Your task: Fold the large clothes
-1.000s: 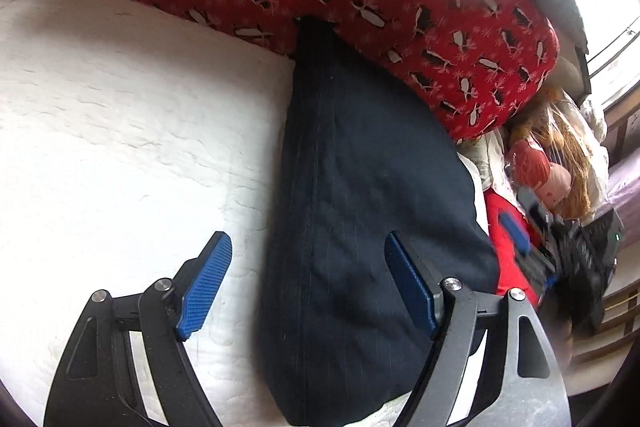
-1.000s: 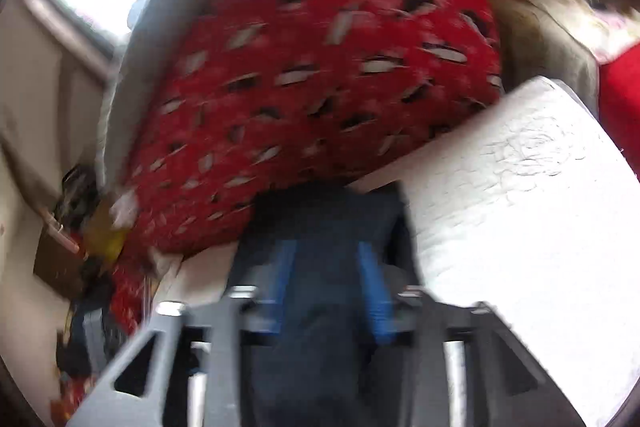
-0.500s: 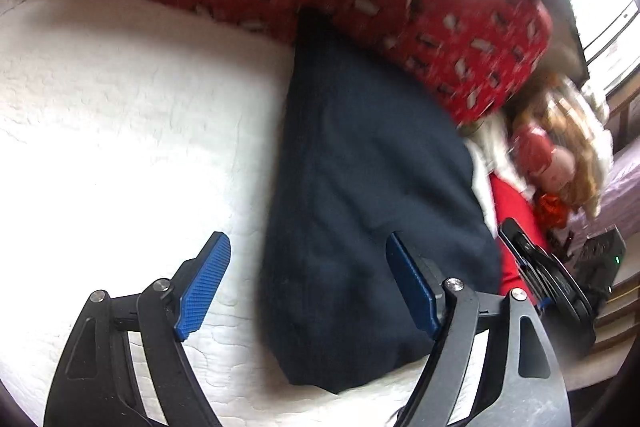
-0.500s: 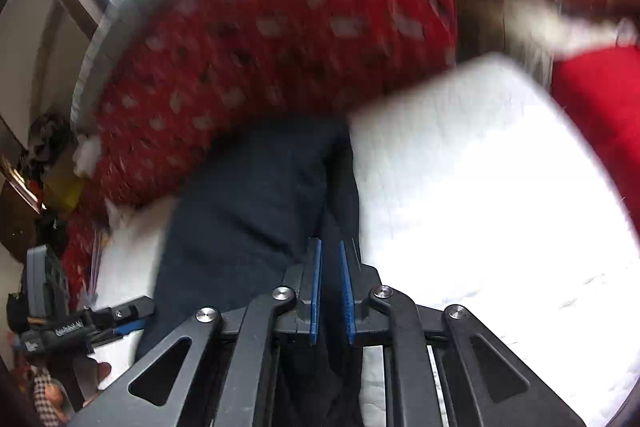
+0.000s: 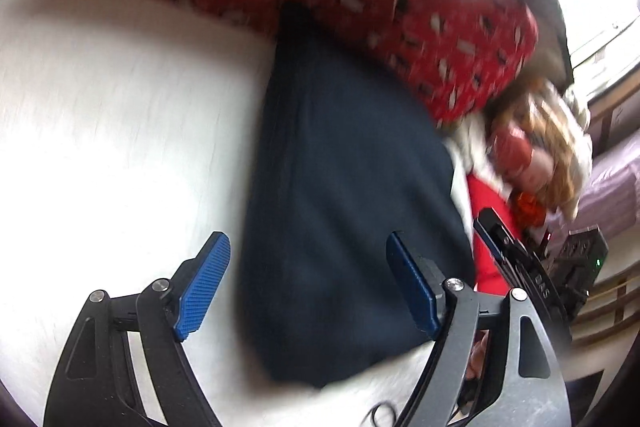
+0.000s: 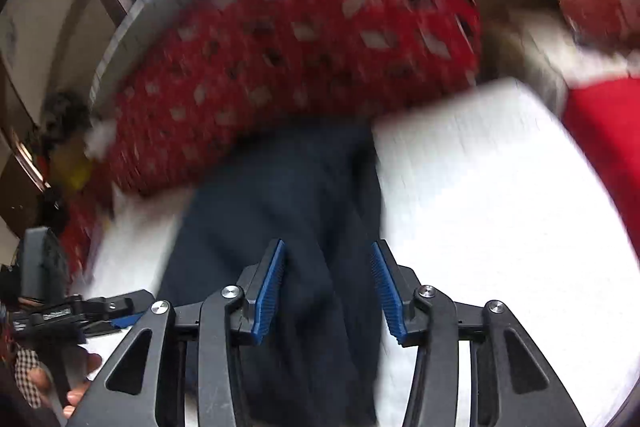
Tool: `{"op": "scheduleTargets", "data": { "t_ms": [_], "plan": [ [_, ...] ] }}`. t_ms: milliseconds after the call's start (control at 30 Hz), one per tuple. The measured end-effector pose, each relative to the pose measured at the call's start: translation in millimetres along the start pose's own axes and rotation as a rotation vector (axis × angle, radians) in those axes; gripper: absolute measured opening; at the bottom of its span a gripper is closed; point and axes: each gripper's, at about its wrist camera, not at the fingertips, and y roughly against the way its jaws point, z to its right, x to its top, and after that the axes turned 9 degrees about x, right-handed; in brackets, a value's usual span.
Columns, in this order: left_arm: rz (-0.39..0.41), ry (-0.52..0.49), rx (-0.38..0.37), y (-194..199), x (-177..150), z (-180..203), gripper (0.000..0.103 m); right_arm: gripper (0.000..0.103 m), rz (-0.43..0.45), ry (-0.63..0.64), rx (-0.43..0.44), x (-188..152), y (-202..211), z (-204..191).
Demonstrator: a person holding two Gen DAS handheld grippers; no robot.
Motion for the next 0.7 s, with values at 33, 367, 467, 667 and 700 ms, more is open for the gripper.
{"op": "scheduleTargets", "data": {
  "t_ms": [33,367,467,667,700],
  "plan": [
    [0.015,0.000,0.010,-3,10,4,0.080,0.046,0.012,0.006,0.012,13,-7,-4],
    [-0.150,0.143,-0.061,-61,41,-27,0.081,0.047,-0.135,-0.165,-0.085,60,-107,45],
    [-0.160,0.187,-0.184,-57,47,-42,0.081,0.058,-0.030,-0.255,-0.004,61,-70,64],
    [-0.320,0.236,-0.322,-94,36,-39,0.081,0.080,-0.131,-0.357,0.229,42,-73,80],
    [-0.308,0.229,-0.314,-92,35,-35,0.082,0.081,-0.168,-0.375,0.251,37,-84,80]
  ]
}}
